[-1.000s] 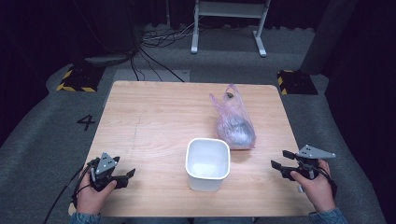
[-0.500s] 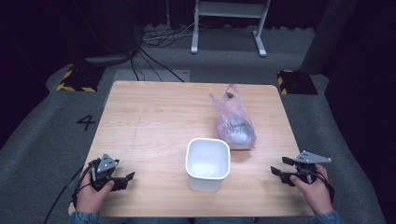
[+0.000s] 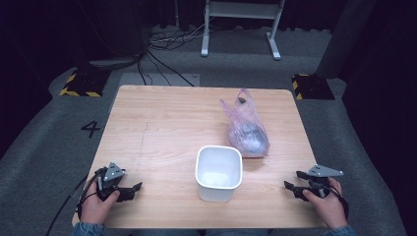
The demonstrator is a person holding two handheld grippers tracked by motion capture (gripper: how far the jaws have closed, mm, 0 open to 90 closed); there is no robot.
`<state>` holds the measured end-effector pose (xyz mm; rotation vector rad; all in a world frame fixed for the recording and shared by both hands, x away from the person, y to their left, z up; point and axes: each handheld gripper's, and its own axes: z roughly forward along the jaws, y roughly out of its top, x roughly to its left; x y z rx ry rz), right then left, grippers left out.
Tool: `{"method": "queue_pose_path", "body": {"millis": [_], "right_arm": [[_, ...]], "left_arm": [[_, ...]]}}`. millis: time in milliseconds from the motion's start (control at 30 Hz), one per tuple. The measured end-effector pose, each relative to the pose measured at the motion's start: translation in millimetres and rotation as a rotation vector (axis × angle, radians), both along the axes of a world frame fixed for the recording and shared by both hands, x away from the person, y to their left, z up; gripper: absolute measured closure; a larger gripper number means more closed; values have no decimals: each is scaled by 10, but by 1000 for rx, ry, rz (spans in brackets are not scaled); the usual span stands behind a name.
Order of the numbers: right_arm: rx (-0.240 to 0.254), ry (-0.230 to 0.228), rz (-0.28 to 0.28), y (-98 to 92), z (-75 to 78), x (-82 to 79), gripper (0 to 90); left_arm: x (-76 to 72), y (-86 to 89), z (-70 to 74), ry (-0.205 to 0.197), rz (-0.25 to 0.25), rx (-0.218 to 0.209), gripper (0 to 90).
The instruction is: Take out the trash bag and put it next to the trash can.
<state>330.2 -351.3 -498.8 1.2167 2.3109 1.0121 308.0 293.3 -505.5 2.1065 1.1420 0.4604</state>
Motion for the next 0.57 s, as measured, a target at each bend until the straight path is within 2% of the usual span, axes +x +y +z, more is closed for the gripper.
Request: {"method": "queue_pose_path", "body": {"millis": [200,400,567], "right_arm": [[-11,-33,-13,37,-49,2,260],[-30,-23,-17,70,-58,35,151],[-31,-22,-20,74,-59,40,147]], "left_arm": [[6,1,-3,4,-6,-3,151],[3,-5,-4,-1,1,3,149],[1,-8,-5,-2,4,3,148]]}}
